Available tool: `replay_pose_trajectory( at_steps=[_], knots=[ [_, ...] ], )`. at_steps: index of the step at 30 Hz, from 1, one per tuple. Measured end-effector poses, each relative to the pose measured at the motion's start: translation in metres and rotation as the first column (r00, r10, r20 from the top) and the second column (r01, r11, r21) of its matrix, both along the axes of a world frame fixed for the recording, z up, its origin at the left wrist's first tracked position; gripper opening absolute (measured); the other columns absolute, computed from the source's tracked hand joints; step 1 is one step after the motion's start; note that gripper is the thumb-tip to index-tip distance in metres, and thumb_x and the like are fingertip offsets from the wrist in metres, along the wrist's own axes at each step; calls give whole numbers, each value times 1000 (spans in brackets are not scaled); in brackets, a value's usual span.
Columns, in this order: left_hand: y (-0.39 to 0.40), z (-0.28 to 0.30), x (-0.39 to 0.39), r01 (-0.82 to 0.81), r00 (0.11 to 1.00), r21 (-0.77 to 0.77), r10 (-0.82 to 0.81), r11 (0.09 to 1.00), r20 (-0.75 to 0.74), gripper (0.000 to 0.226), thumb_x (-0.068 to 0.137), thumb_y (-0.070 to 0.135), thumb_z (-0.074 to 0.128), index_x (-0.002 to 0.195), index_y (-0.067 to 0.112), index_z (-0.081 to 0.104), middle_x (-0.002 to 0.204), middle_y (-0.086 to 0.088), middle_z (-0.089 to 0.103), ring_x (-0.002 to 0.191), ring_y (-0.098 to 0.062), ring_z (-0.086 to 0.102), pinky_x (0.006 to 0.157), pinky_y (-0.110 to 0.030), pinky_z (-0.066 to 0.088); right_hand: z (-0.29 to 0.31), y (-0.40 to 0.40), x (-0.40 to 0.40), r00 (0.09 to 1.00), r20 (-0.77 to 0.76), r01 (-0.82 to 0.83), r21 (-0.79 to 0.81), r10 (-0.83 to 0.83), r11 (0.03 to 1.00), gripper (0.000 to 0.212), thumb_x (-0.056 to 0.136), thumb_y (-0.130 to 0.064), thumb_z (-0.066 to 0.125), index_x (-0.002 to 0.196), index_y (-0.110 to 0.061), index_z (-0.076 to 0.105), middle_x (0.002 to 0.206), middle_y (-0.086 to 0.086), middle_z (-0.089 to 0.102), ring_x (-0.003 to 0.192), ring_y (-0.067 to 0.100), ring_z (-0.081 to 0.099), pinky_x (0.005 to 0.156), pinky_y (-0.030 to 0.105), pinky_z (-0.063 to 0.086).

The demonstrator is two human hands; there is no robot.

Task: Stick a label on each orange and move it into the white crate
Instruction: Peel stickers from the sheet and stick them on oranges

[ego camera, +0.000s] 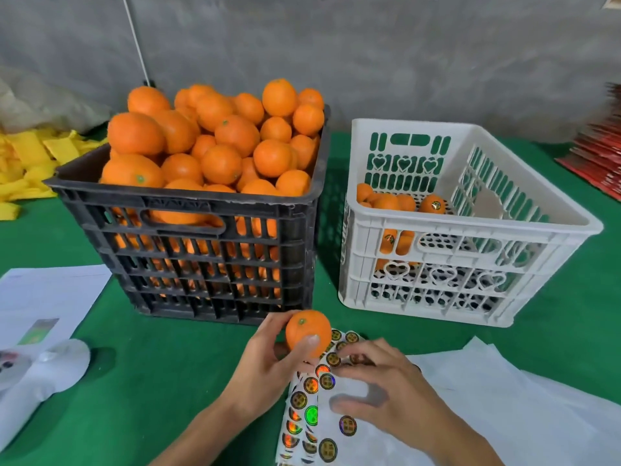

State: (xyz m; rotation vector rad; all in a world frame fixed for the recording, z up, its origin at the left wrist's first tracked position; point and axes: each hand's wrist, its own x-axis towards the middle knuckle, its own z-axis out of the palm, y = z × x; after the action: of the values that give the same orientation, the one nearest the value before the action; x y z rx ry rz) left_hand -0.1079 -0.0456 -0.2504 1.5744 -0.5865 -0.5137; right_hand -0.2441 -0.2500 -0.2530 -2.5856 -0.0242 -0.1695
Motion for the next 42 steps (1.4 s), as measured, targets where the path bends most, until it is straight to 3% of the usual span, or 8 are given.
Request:
replay_pose_trajectory(
  at_steps=[5, 10, 15, 24, 30, 33, 37, 42],
  knots=[
    [-5, -3, -7, -1, 999, -31, -1, 1000, -43, 62, 88, 67, 68, 138, 33, 53, 121, 4, 76, 98, -24, 79, 88, -29, 62, 2, 16, 9, 998, 12, -67, -111, 69, 992, 48, 94, -73, 51, 126, -42, 71, 123, -24, 51, 111, -1, 41, 96, 17, 27],
    [-6, 0, -12, -43, 996, -110, 34, 993, -86, 62, 88, 67, 69, 138, 32, 56, 120, 1, 76, 92, -30, 80, 81, -29, 63, 0, 17, 16, 999, -31, -7, 83, 9, 997, 39, 90, -64, 64, 118, -40, 74, 116, -27, 50, 106, -4, 44, 94, 21, 33],
    [-3, -3, -13, -17, 993, -144, -1, 990, -121, 44, 89, 69, 69, 128, 51, 60, 110, -9, 78, 86, -37, 79, 81, -39, 65, 1, 23, 19, 992, -48, 119, 133, -113, 984, 37, 87, -61, 71, 118, -41, 73, 109, -23, 50, 79, 4, 52, 70, 17, 39],
    [-6, -16, -13, 60, 992, -53, -66, 997, -112, 63, 89, 75, 63, 139, 38, 52, 107, -6, 76, 91, -31, 79, 89, -36, 63, 8, 14, 11, 976, -124, 164, -117, -179, 979, 43, 100, -58, 53, 136, -36, 61, 96, -17, 33, 79, -1, 42, 62, 18, 31],
    [-5, -13, -15, 71, 990, -40, -75, 997, -117, 63, 88, 74, 62, 139, 40, 51, 109, -4, 76, 91, -31, 79, 88, -36, 63, 9, 11, 5, 995, -53, 64, -237, -78, 969, 50, 102, -64, 42, 131, -31, 68, 109, -14, 46, 86, 8, 52, 70, 25, 40],
    [-5, -11, -16, 90, 990, -27, -92, 996, -102, 64, 88, 75, 62, 140, 39, 50, 108, -3, 76, 91, -30, 79, 87, -34, 63, 8, 11, -1, 998, 43, 56, -217, -48, 974, 52, 99, -68, 45, 119, -32, 75, 103, -15, 52, 72, 4, 50, 64, 21, 40],
    [-5, -12, -17, 85, 994, -12, -86, 996, -74, 65, 87, 77, 60, 139, 39, 50, 107, -2, 76, 89, -29, 80, 86, -33, 63, 4, 12, -1, 993, 100, 76, -186, -58, 980, 41, 99, -62, 50, 113, -35, 77, 103, -15, 57, 78, 4, 55, 65, 24, 48],
    [-5, -14, -16, 73, 994, -13, -74, 997, -77, 64, 86, 80, 60, 138, 44, 49, 110, 0, 76, 89, -29, 80, 89, -36, 62, -1, 13, 1, 980, 47, 189, 84, -193, 978, 21, 95, -53, 66, 111, -44, 76, 106, -26, 56, 77, -1, 53, 64, 9, 36]
  ],
)
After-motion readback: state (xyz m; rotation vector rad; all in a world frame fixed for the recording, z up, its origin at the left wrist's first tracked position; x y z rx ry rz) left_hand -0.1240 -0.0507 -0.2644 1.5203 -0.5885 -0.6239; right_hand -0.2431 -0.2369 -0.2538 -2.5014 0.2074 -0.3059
